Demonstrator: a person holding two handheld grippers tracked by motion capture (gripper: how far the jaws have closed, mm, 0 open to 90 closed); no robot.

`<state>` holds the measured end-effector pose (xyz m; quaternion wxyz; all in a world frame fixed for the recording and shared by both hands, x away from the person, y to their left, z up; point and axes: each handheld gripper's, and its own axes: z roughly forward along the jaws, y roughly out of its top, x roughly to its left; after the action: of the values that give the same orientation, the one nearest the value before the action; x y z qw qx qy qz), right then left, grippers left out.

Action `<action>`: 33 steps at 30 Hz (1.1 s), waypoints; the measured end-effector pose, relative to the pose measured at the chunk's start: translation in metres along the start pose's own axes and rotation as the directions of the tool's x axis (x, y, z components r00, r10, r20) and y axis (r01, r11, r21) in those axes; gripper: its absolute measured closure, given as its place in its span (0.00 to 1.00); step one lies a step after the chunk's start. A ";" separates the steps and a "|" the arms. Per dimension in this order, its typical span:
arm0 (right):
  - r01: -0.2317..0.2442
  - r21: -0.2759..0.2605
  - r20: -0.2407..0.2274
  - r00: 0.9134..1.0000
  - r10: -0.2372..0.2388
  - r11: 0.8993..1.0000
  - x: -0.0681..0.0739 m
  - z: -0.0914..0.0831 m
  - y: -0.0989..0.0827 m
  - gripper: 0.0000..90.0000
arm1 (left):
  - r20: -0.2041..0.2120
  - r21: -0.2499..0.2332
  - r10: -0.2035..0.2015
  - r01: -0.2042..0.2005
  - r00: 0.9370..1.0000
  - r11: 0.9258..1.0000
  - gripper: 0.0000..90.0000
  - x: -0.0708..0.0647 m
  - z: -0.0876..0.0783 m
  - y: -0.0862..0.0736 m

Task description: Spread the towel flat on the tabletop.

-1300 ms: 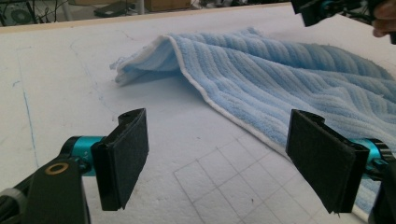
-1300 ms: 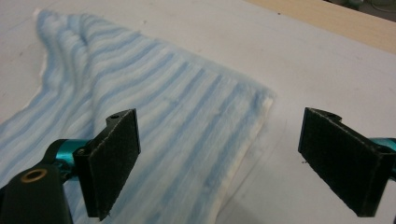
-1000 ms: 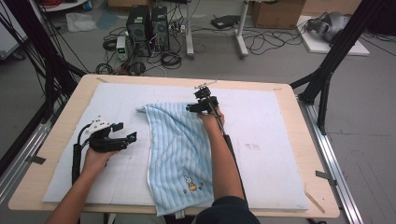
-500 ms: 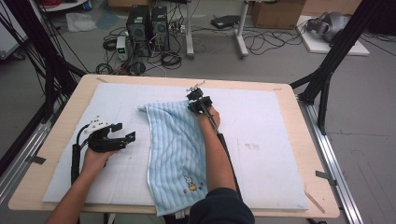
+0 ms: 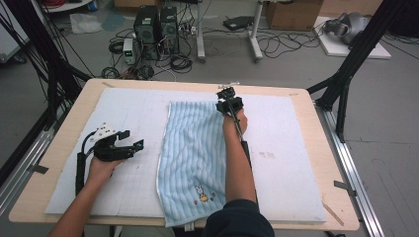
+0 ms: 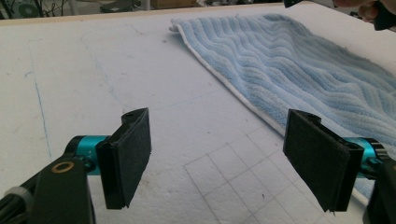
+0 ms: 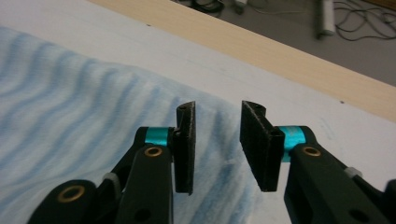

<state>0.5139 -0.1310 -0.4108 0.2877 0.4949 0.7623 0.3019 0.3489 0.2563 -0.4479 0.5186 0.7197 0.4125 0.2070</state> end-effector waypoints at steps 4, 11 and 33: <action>-0.030 0.005 -0.080 0.996 0.031 1.000 -0.005 -0.012 -0.005 0.63 | 0.003 0.013 0.007 -0.007 1.000 1.000 0.31 -0.001 0.000 0.000; -0.022 -0.018 -0.187 0.982 0.018 1.000 -0.015 -0.043 -0.030 0.63 | 0.038 0.027 -0.017 0.016 0.999 1.000 0.46 -0.003 0.002 0.000; 0.018 -0.055 -0.294 0.955 -0.034 0.998 -0.013 -0.120 -0.130 0.57 | 0.088 0.234 0.040 -0.059 0.995 0.970 0.43 -0.052 0.060 0.021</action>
<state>0.3540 -0.2066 -0.4277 0.1874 0.4267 0.7952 0.3880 0.3707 0.1771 -0.4441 0.4405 0.7943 0.3943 0.1394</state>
